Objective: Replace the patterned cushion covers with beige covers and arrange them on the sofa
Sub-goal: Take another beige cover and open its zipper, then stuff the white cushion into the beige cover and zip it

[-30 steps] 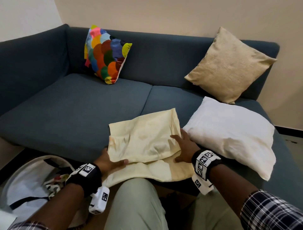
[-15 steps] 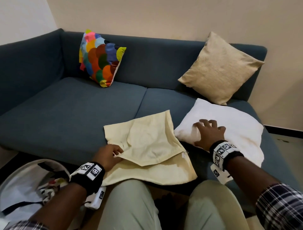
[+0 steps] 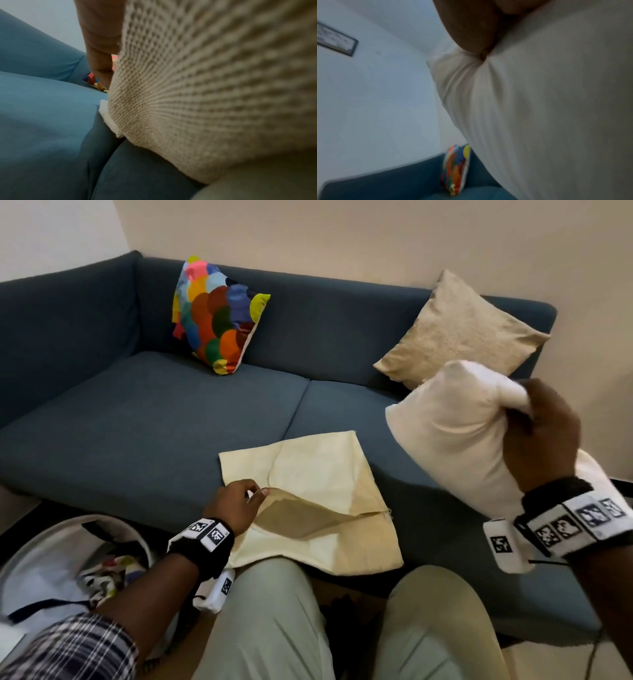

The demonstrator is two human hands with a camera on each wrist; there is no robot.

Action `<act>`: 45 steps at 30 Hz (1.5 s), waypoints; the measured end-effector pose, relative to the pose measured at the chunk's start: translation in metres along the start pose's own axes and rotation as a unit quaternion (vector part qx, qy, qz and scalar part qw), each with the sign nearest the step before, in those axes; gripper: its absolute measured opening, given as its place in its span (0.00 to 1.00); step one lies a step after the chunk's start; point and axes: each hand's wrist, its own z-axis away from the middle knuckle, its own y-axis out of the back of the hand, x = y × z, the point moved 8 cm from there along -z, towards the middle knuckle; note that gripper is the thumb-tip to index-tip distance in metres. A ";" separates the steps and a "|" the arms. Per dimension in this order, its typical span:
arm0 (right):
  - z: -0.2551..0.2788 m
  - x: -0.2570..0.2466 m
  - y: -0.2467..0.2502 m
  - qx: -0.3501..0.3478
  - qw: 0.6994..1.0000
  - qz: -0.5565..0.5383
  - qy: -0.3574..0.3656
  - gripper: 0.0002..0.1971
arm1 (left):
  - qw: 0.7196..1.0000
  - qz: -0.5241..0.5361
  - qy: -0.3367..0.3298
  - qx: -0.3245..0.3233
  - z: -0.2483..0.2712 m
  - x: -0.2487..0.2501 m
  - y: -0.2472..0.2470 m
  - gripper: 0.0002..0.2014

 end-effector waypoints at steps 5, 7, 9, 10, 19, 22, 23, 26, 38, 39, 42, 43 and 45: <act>0.024 -0.068 0.055 0.017 0.988 -0.157 0.007 0.05 | 0.994 0.103 -0.005 0.018 -0.005 -0.005 0.000 0.11; 0.046 -0.104 0.061 0.008 0.983 -0.176 0.052 0.07 | 0.992 0.124 -0.016 0.019 -0.005 -0.004 0.001 0.13; 0.072 -0.141 0.058 -0.014 0.975 -0.184 0.126 0.10 | 0.989 0.144 -0.017 0.015 -0.005 -0.005 0.003 0.14; 0.087 -0.158 0.054 -0.026 0.969 -0.183 0.166 0.11 | 0.988 0.153 -0.022 0.015 -0.004 -0.005 0.004 0.15; 0.204 -0.241 0.007 -0.226 0.889 -0.172 0.360 0.11 | 0.994 0.093 0.026 -0.059 -0.010 -0.024 0.005 0.06; 0.235 -0.247 -0.016 -0.429 0.810 -0.132 0.377 0.16 | 0.981 0.171 0.053 -0.075 -0.007 -0.029 0.002 0.07; 0.244 -0.246 -0.023 -0.508 0.769 -0.124 0.367 0.18 | 0.968 0.220 0.078 -0.087 -0.006 -0.032 -0.001 0.06; 0.240 -0.248 -0.023 -0.650 0.663 -0.177 0.326 0.17 | 0.945 0.289 0.106 -0.109 -0.005 -0.031 -0.002 0.09; 0.151 0.013 -0.189 -0.596 0.746 0.121 -0.271 0.40 | 0.932 0.325 0.057 -0.153 0.004 -0.006 0.007 0.25; 0.163 0.010 -0.191 -0.612 0.731 0.096 -0.286 0.31 | 0.947 0.285 0.028 -0.143 0.006 -0.001 0.011 0.20; 0.163 -0.012 -0.195 -0.600 0.761 0.013 -0.246 0.15 | 0.964 0.235 -0.046 -0.114 0.006 0.011 0.018 0.27; 0.160 -0.017 -0.199 -0.580 0.771 -0.052 -0.257 0.10 | 0.963 0.236 -0.065 -0.108 0.007 0.015 0.018 0.28; 0.162 -0.023 -0.202 -0.552 0.747 -0.192 -0.315 0.09 | 0.965 0.224 -0.103 -0.093 0.008 0.024 0.018 0.28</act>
